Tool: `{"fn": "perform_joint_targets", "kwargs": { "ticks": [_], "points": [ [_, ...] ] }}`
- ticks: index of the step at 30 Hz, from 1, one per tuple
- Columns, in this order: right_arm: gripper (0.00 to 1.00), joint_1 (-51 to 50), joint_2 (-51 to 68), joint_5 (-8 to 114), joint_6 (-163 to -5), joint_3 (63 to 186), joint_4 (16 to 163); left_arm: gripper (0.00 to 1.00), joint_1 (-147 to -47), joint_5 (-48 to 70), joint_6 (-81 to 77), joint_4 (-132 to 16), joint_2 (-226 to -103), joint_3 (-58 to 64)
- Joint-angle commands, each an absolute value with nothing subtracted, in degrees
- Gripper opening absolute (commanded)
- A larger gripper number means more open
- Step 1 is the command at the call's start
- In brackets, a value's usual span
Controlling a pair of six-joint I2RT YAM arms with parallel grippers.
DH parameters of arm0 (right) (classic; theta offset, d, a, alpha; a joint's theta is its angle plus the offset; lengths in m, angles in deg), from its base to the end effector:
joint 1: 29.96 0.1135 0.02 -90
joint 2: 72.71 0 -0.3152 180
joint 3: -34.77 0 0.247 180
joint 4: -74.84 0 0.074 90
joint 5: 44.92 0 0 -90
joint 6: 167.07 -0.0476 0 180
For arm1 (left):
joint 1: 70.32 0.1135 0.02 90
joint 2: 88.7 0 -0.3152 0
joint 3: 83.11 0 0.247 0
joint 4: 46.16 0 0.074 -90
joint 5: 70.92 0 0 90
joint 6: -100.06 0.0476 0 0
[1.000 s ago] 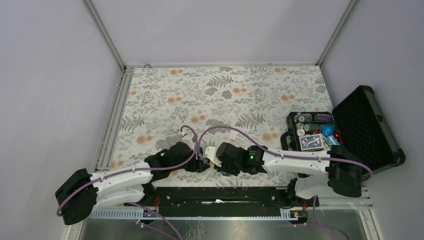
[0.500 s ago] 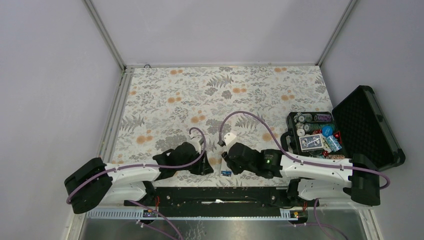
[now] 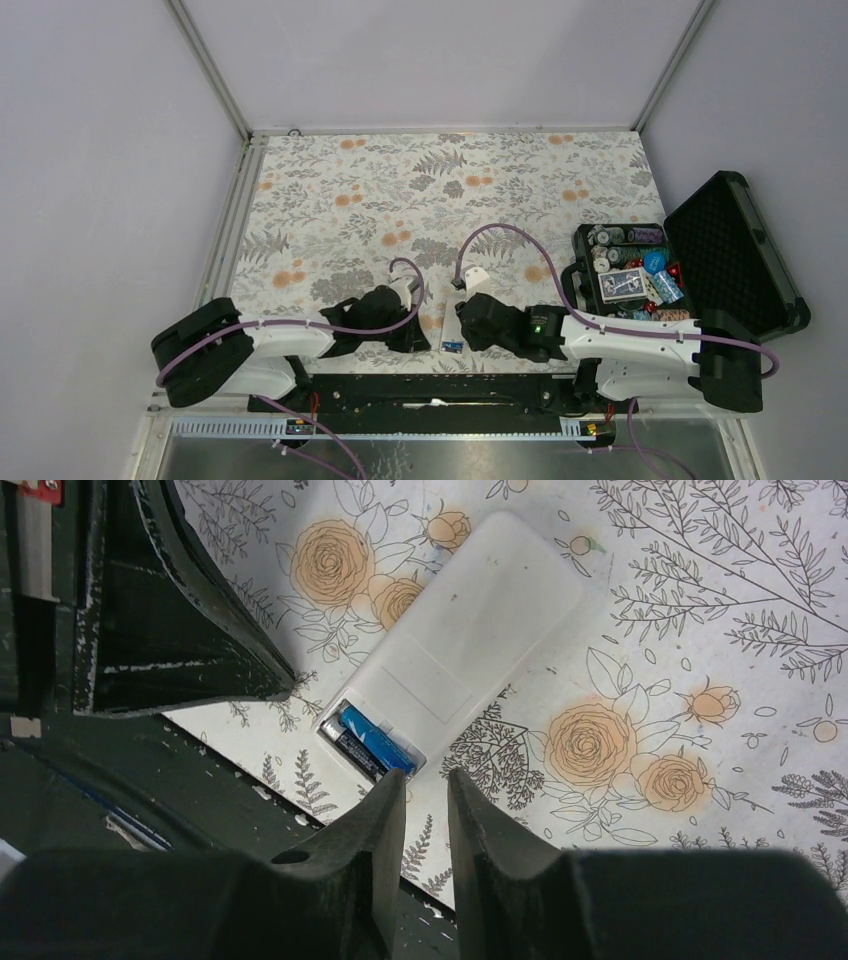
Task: Load the batteries into the remote control
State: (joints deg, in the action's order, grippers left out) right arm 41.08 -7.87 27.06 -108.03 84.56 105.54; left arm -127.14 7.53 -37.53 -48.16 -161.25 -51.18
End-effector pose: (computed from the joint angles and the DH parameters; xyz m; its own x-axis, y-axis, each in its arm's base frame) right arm 0.0814 0.1917 0.2492 -0.6262 -0.3170 -0.7124 -0.5914 0.7885 0.1690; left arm 0.1024 -0.1741 0.1717 -0.9149 0.0774 -0.3962 0.3338 0.6969 -0.6348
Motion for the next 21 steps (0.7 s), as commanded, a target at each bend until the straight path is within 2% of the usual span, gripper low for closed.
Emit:
{"fn": "perform_joint_targets", "kwargs": {
  "ticks": [1, 21],
  "points": [
    [0.29, 41.34, -7.43, 24.06, -112.45, 83.8, 103.56, 0.08, -127.55, 6.42, -37.58, -43.42, -164.38, -48.95],
    [0.27, 41.25, -3.09, 26.09, -119.23, 83.51, 102.96, 0.02, -129.36, 5.03, -39.4, -37.55, -169.18, -49.27]
  ]
}}
